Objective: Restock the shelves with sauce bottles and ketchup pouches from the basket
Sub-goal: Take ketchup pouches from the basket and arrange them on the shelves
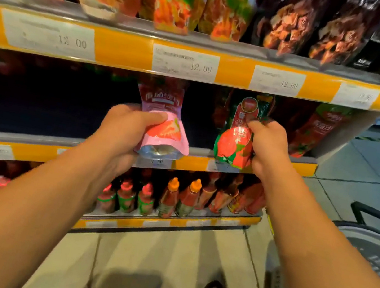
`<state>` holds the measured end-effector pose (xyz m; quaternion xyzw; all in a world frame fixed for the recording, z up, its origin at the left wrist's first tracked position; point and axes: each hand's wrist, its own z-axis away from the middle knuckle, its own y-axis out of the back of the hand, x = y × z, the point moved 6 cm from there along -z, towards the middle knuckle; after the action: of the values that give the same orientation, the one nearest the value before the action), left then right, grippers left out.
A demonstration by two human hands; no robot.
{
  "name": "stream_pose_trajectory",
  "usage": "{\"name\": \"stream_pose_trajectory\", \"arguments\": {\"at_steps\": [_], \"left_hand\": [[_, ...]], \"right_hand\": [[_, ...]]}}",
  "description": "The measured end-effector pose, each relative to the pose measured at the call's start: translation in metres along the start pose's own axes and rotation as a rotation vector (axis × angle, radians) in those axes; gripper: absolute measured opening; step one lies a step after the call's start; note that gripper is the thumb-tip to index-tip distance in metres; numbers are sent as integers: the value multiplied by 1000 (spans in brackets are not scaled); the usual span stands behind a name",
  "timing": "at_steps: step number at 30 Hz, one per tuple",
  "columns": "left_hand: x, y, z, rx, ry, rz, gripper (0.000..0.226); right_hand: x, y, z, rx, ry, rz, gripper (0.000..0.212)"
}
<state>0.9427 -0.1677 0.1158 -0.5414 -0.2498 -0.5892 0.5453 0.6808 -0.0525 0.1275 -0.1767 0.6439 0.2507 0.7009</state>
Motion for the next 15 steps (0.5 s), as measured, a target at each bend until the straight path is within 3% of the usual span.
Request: {"name": "stream_pose_trajectory", "arguments": {"at_steps": [7, 15], "left_hand": [[7, -2, -26, 52, -49, 60, 31], [4, 16, -50, 58, -152, 55, 43]], "right_hand": [[-10, -2, -27, 59, 94, -200, 20], [9, -2, -40, 55, 111, -77, 41]]}}
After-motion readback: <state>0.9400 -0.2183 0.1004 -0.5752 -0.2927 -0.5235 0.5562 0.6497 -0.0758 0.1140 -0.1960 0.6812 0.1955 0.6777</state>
